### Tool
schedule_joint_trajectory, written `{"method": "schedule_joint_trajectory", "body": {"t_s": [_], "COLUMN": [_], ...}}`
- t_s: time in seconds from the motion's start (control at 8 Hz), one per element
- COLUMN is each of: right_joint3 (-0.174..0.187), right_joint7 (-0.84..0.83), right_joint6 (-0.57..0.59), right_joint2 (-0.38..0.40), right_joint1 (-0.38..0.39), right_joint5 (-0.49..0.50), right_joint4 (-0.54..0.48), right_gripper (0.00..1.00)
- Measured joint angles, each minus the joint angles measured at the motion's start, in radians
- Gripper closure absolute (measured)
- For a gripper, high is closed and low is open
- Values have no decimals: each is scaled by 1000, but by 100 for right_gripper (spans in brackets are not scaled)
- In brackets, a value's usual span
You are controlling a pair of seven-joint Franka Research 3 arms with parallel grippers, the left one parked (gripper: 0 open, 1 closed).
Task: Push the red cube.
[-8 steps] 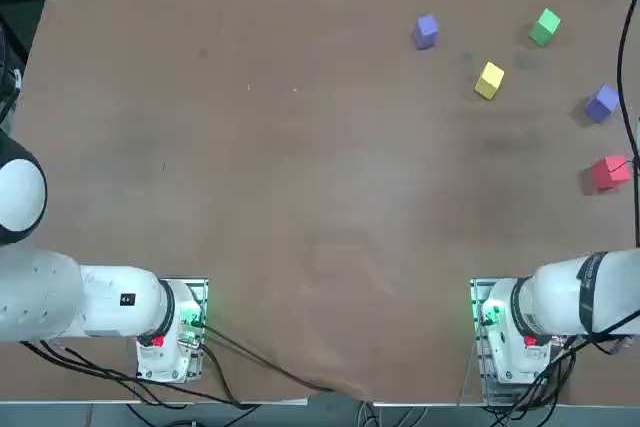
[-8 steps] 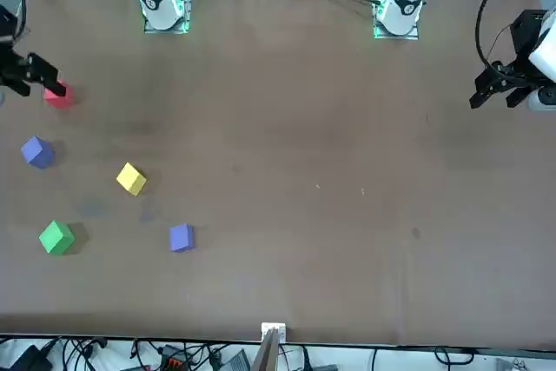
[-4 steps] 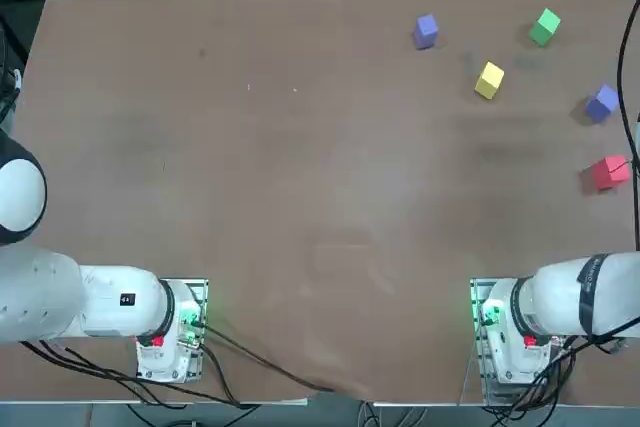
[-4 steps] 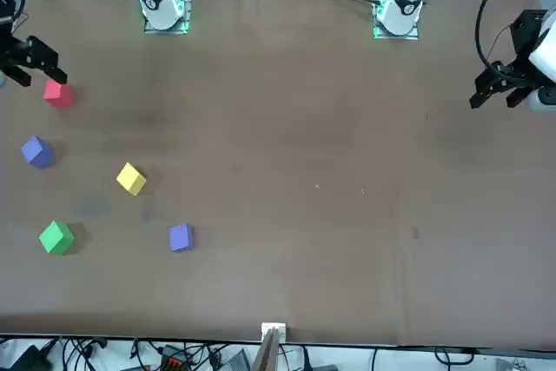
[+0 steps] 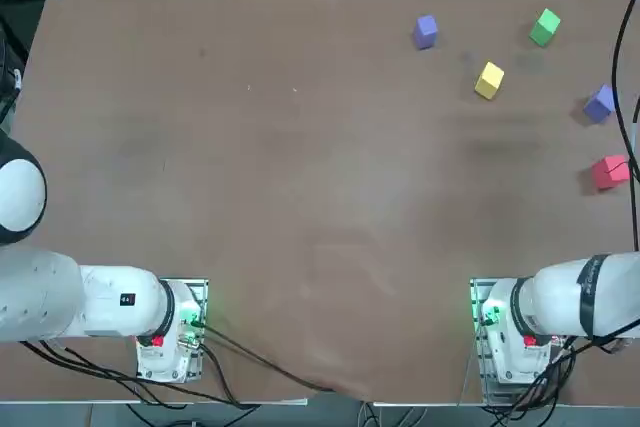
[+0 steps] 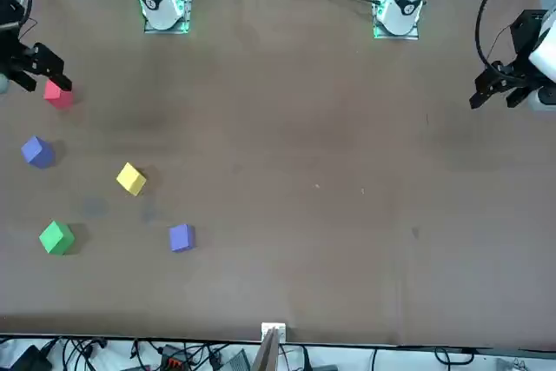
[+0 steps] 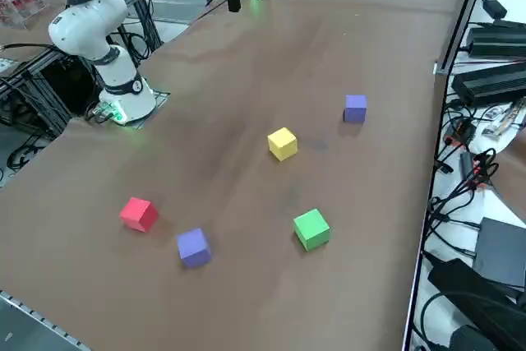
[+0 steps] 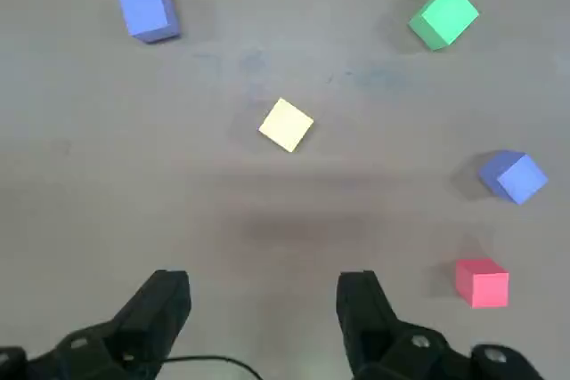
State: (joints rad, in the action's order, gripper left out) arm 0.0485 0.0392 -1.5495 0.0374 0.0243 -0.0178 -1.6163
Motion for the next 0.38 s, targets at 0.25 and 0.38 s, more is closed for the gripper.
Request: {"method": "schedule_joint_trajectory", "body": {"t_s": [0.25,0.38], "right_joint3": [0,0], "right_joint7": [0,-1], "right_joint6": [-2,-5], "right_joint2": [0,-1], "right_joint1": [2,2], "right_joint5": [0,0], "right_joint4": [0,0], "right_gripper": [0,0]}}
